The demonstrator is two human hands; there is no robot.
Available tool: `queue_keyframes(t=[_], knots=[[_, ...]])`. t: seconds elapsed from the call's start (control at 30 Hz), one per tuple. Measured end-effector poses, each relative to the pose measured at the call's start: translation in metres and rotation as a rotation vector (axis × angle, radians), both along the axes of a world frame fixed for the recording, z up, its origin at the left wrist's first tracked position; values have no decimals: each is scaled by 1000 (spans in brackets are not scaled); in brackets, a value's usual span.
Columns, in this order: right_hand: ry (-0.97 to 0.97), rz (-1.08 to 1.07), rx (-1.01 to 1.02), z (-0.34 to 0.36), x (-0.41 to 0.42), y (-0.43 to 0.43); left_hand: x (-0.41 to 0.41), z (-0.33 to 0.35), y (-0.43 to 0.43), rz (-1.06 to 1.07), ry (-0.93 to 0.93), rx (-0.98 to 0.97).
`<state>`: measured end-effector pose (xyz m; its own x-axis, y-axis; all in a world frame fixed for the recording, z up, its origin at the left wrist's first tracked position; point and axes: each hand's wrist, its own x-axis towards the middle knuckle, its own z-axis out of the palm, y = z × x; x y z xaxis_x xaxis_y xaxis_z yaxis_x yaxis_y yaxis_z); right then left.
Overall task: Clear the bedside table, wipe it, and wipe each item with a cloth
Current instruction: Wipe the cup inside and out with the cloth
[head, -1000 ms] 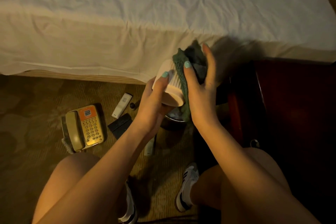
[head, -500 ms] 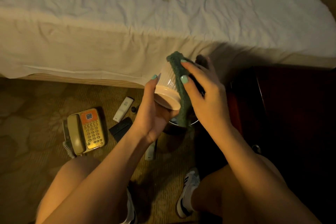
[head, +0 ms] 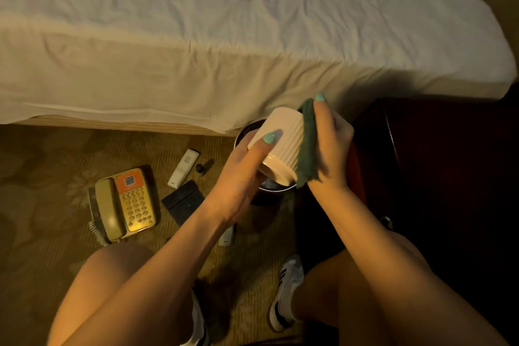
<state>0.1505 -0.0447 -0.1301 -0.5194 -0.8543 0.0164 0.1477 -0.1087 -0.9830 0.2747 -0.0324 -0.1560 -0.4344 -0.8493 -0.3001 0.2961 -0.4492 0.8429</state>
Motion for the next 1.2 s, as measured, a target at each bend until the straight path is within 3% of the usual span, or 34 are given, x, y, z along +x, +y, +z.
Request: queue_keyframes(t=[0.1, 0.17, 0.23, 0.33, 0.63, 0.77, 0.9, 1.03, 1.2], knots=[[-71, -18, 79, 0, -8, -7, 5, -2, 0, -118, -114, -15], [65, -53, 98, -1, -8, -6, 12, 2, -5, -215, -240, -102], [320, -29, 77, -2, -2, -3, 15, 3, -6, -222, -300, -159], [560, 27, 39, -3, 4, 0, 10, 2, -2, -166, -252, -116], [684, 381, 63, -14, 19, 7, 17, -7, -13, -16, -35, -9], [499, 191, 177, -12, 22, 18, 11, -10, -4, -28, -194, -94], [452, 104, 97, -13, 18, 16, 6, -6, -2, -77, -136, -86], [216, 188, -76, -9, 10, 8, 9, -3, -6, -132, 1, 89], [117, 114, 17, -13, -1, 5, 12, 0, -7, -272, -31, 204]])
